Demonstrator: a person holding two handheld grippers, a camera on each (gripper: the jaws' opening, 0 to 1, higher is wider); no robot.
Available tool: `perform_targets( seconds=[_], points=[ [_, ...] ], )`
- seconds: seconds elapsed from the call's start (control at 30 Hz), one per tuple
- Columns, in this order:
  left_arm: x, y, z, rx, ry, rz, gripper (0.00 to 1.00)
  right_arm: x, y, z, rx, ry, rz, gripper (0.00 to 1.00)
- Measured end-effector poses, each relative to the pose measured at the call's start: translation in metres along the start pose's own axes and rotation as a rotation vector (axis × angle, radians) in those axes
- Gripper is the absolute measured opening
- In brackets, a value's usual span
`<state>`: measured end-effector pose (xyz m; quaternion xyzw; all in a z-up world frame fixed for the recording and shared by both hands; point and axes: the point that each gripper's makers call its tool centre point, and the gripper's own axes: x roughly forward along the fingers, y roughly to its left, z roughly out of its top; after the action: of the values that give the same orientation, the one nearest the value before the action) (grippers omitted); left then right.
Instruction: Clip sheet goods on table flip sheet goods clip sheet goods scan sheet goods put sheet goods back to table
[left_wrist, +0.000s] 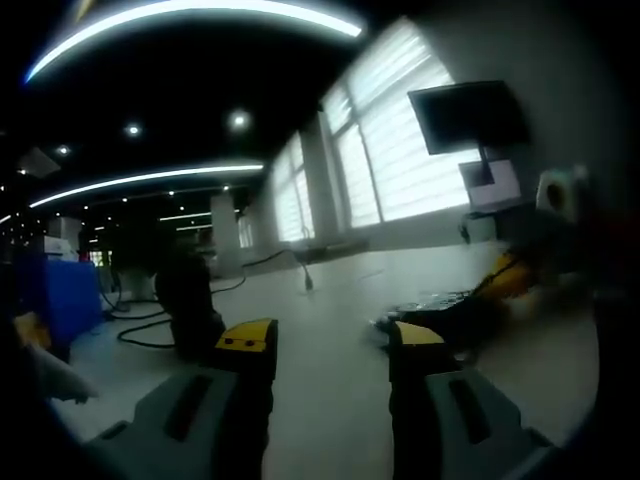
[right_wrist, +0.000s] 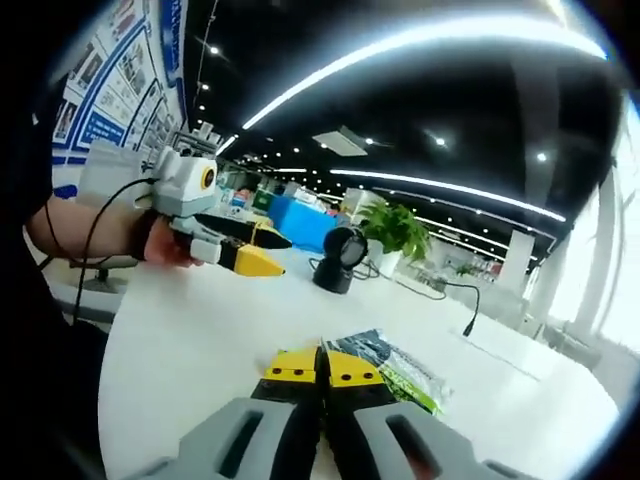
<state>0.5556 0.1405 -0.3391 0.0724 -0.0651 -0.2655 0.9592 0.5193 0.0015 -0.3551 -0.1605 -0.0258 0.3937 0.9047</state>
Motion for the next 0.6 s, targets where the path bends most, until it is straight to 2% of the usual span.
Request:
perform_targets(
  seconds=[0.07,0.23,0.37,0.6],
  points=[
    [0.001,0.001,-0.001,0.002,0.002,-0.001,0.37,-0.002,-0.006,0.007,0.073,-0.035,-0.037,0.0],
    [0.001,0.002,0.0,0.0,-0.001,0.001,0.37,-0.005,-0.017,0.014,0.082,-0.066,-0.099,0.0],
    [0.001,0.002,0.0,0.002,-0.002,-0.001,0.37,-0.011,-0.031,0.024,0.132,-0.106,-0.155,0.0],
    [0.001,0.003,0.0,0.002,-0.004,0.001,0.37,-0.023,-0.055,0.038,0.128,-0.154,-0.234,0.0]
  ],
)
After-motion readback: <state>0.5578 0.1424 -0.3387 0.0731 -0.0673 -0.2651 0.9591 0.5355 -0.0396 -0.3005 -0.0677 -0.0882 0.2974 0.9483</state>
